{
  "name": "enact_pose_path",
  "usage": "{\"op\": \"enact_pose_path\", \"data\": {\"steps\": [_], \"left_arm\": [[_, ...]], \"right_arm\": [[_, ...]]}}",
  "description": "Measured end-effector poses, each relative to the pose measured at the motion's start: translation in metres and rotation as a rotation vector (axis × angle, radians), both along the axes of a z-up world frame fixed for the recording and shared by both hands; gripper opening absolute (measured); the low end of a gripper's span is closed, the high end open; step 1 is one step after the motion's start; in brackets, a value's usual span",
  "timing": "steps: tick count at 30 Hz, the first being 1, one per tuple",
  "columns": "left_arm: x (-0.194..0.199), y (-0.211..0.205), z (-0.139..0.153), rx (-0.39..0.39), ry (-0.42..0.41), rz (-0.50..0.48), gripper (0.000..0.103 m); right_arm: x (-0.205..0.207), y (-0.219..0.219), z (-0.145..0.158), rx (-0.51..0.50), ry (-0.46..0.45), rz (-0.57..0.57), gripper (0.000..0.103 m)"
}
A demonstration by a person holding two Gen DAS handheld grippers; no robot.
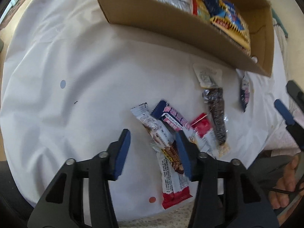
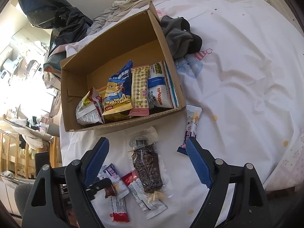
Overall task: Organize snacks
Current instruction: 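Withdraw both tools from the box back toward the snack pile, then grasp a white wafer bar with left tool while right tool grasps blue-pink bar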
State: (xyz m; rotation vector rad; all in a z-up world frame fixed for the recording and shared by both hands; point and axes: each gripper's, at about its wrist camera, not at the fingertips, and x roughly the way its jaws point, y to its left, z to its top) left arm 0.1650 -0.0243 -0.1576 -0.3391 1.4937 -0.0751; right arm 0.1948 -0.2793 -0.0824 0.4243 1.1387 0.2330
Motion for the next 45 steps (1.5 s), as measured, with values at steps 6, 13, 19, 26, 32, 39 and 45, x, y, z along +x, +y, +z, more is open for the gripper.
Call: {"op": "enact_pose_path", "data": {"steps": [6, 13, 19, 26, 32, 39, 45], "left_arm": [[0.001, 0.005, 0.002, 0.027, 0.005, 0.008, 0.011], [-0.002, 0.033, 0.034, 0.089, -0.086, 0.094, 0.012], [-0.001, 0.045, 0.042, 0.137, -0.116, 0.125, 0.012], [0.003, 0.046, 0.046, 0.179, -0.150, 0.108, 0.012], [0.002, 0.049, 0.049, 0.168, -0.154, 0.124, 0.012], [0.002, 0.055, 0.048, 0.181, -0.154, 0.143, 0.012], [0.001, 0.052, 0.046, 0.205, -0.159, 0.128, 0.012]], "right_arm": [[0.002, -0.001, -0.002, 0.010, 0.014, -0.005, 0.085], [0.008, 0.045, -0.019, 0.100, 0.109, 0.213, 0.057], [0.009, 0.110, -0.052, -0.029, 0.223, 0.403, 0.053], [-0.004, 0.161, -0.069, -0.184, 0.205, 0.566, 0.035], [-0.007, 0.163, -0.061, -0.181, 0.155, 0.588, 0.019], [0.002, 0.139, -0.043, -0.079, 0.109, 0.475, 0.019], [-0.007, 0.141, -0.038, -0.075, 0.087, 0.464, 0.019]]}}
